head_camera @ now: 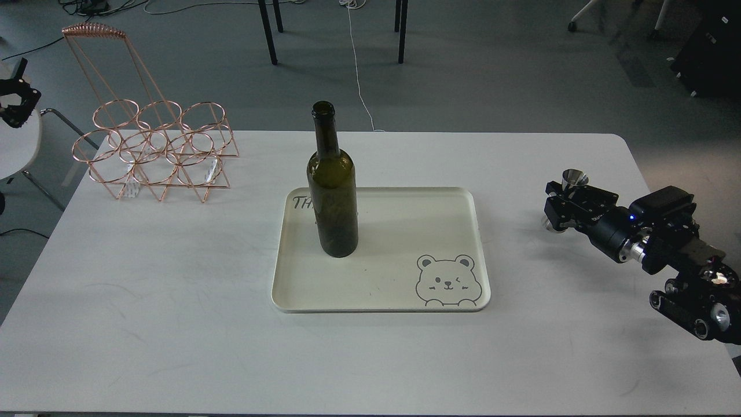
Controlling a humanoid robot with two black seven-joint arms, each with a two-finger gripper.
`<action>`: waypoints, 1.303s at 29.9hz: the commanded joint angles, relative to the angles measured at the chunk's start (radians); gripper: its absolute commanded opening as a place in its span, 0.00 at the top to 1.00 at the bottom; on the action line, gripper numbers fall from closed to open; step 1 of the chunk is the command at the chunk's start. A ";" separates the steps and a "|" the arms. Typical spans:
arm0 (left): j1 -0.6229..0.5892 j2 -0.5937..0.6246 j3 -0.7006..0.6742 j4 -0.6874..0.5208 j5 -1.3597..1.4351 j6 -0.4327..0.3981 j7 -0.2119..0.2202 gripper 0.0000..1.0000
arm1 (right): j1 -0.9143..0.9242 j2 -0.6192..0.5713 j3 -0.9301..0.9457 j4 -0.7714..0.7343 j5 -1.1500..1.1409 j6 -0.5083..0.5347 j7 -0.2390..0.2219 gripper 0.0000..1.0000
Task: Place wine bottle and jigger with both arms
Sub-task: 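Carry the jigger off the tray and lower it onto the table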
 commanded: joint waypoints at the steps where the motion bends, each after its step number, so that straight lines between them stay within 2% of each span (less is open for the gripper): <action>1: 0.000 0.001 0.000 0.000 0.000 0.002 0.000 0.02 | -0.005 0.007 -0.005 -0.013 0.046 0.000 0.000 0.88; 10: -0.020 0.000 0.000 0.000 0.000 0.017 0.002 0.02 | -0.011 0.024 -0.015 -0.015 0.063 0.000 0.000 0.78; 15: -0.021 0.000 0.000 0.000 0.000 0.017 0.000 0.02 | -0.013 0.022 -0.016 -0.015 0.063 0.000 0.000 0.77; 18: -0.021 0.003 0.000 0.000 0.000 0.017 0.000 0.02 | -0.014 0.022 -0.016 -0.013 0.063 0.000 0.000 0.73; 23: -0.021 0.003 -0.001 0.000 0.000 0.017 0.000 0.02 | -0.019 0.022 -0.021 -0.009 0.063 0.000 0.000 0.59; 31: -0.029 0.003 0.000 0.000 0.002 0.017 0.002 0.02 | -0.026 0.017 -0.022 -0.001 0.061 0.000 0.000 0.53; 35: -0.032 0.004 0.000 0.000 0.000 0.017 0.002 0.02 | -0.046 0.010 -0.024 0.003 0.061 0.000 0.000 0.42; 39: -0.034 0.006 0.000 0.000 0.000 0.017 0.002 0.02 | -0.069 -0.024 -0.021 0.048 0.063 0.000 0.000 0.15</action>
